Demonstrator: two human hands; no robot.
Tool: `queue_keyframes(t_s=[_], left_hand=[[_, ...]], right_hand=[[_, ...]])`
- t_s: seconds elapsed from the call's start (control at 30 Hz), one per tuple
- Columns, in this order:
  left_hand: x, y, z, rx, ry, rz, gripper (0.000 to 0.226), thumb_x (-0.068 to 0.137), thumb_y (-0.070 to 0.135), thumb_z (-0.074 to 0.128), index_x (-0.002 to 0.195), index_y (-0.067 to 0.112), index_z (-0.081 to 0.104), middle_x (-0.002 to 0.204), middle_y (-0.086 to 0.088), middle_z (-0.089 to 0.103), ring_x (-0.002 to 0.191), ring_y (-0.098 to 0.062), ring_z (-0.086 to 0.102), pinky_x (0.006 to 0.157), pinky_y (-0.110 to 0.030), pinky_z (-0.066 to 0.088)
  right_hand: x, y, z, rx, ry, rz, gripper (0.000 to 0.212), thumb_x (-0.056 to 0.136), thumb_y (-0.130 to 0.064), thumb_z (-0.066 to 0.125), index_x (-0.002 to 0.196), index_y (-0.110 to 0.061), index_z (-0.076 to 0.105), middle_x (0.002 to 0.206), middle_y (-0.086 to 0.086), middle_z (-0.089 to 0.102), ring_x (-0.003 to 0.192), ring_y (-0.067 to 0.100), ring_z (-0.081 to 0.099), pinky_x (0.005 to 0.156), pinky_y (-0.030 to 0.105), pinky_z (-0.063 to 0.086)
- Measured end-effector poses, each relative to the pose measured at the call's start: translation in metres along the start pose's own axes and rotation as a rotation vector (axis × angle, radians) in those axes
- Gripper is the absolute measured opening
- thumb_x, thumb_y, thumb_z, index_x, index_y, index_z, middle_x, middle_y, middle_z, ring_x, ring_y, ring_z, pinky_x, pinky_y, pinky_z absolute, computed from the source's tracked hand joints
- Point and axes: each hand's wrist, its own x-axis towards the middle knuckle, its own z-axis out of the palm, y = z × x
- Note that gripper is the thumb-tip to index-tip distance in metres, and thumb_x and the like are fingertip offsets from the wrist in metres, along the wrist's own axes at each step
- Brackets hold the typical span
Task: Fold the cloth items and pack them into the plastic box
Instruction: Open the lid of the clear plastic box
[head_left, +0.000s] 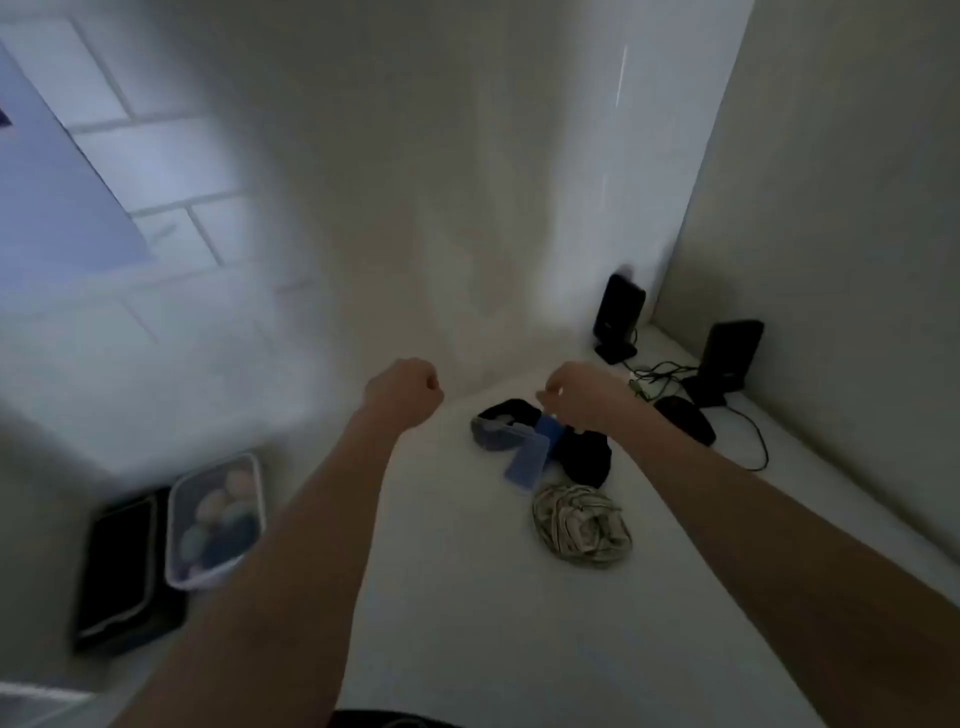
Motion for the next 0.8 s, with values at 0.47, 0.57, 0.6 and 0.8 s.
queue_keyframes(t_s=[0.47, 0.57, 0.6, 0.8], left_hand=[[0.0, -0.097, 0.122, -0.757, -0.28, -0.407, 0.029, 0.08, 0.032, 0.066, 0.099, 0.01, 0.062, 0.107, -0.015, 0.063, 0.098, -0.029, 0.057, 0.081, -0.034, 0.045], [0.009, -0.116, 0.13, -1.045, -0.399, -0.415, 0.02, 0.086, 0.027, 0.058, 0.091, 0.01, 0.067, 0.089, -0.008, 0.07, 0.079, -0.02, 0.065, 0.058, -0.025, 0.052], [0.011, -0.12, 0.134, -1.091, -0.425, -0.399, 0.024, 0.087, 0.028, 0.056, 0.093, 0.008, 0.068, 0.083, -0.004, 0.073, 0.074, -0.017, 0.068, 0.053, -0.024, 0.053], [0.028, -0.138, 0.164, -1.045, -0.186, -0.183, 0.025, 0.085, 0.028, 0.057, 0.069, 0.022, 0.076, 0.073, 0.002, 0.075, 0.072, -0.02, 0.064, 0.069, -0.031, 0.048]], right_hand=[[-0.008, 0.031, 0.161, 0.47, -0.167, 0.201, 0.017, 0.094, -0.027, 0.045, 0.102, -0.017, 0.034, 0.083, 0.008, 0.057, 0.052, 0.019, 0.061, 0.038, 0.025, 0.045], [-0.009, 0.035, 0.175, 0.51, -0.102, 0.154, 0.018, 0.094, -0.024, 0.045, 0.105, -0.017, 0.032, 0.075, 0.003, 0.052, 0.057, 0.02, 0.062, 0.038, 0.026, 0.047], [-0.01, 0.035, 0.179, 0.514, -0.077, 0.127, 0.018, 0.094, -0.024, 0.046, 0.105, -0.017, 0.033, 0.074, 0.006, 0.053, 0.06, 0.024, 0.063, 0.041, 0.03, 0.05], [-0.014, 0.042, 0.207, 0.278, 0.225, -0.098, 0.034, 0.092, -0.028, 0.048, 0.116, -0.007, 0.036, 0.061, 0.0, 0.044, 0.053, 0.013, 0.047, 0.048, 0.03, 0.038]])
